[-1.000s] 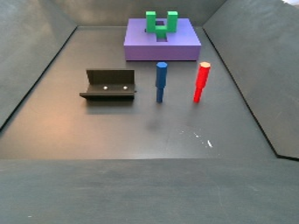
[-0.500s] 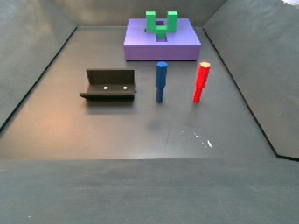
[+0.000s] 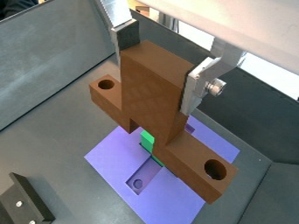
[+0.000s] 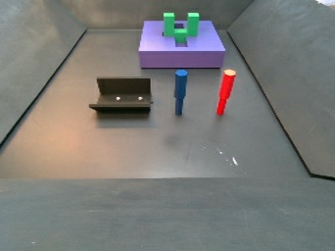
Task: Pick up the brown object. Move up. Place the brown object on the fixture. Regrasp the brown object. Move to above the board. Insert the brown object.
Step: Insert the brown object.
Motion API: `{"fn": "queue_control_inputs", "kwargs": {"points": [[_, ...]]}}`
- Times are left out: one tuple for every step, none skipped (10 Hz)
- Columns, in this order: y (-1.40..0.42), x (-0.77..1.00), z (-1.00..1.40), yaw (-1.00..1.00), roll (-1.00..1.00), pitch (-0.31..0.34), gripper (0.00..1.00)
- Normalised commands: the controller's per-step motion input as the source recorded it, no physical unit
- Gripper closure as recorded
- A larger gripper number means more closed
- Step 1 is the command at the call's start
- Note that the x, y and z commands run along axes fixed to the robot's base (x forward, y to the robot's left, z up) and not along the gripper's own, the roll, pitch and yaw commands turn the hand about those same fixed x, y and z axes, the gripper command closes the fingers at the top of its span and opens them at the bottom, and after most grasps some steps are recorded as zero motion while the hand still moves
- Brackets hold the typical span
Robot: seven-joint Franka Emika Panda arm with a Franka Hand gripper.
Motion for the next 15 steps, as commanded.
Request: {"fn": "queue_control_inputs", "kwargs": {"points": [[0.0,0.0,0.0,0.0,-0.01,0.0,1.0],[0.0,0.0,-0.04,-0.03,-0.05,0.0,1.0],[0.0,0.0,-0.07,-0.12,-0.13,0.0,1.0],[0.08,0.0,-0.11,-0.33,-0.17,-0.007,1.0],[0.22,0.0,-0.15,-0.37,-0.2,0.0,1.0],[0.08,0.01,-0.21,-0.37,-0.2,0.02,1.0],[0.0,0.0,-0.19,-0.38,-0.2,0.019,1.0],[0.0,0.0,-0.17,-0.45,-0.23,0.047,1.0],[-0.01,0.0,-0.13,-0.54,-0.32,0.083,1.0],[-0.01,-0.03,-0.09,-0.58,-0.45,0.021,1.0],[0.0,0.0,-0.1,-0.51,-0.49,0.0,1.0],[0.0,0.03,-0.14,-0.54,-0.41,0.0,1.0],[0.0,0.15,-0.18,-0.61,-0.37,0.044,1.0],[0.0,0.0,0.0,-0.63,-0.43,0.0,1.0],[-0.08,0.0,0.03,-0.63,-0.45,-0.057,1.0]]}}
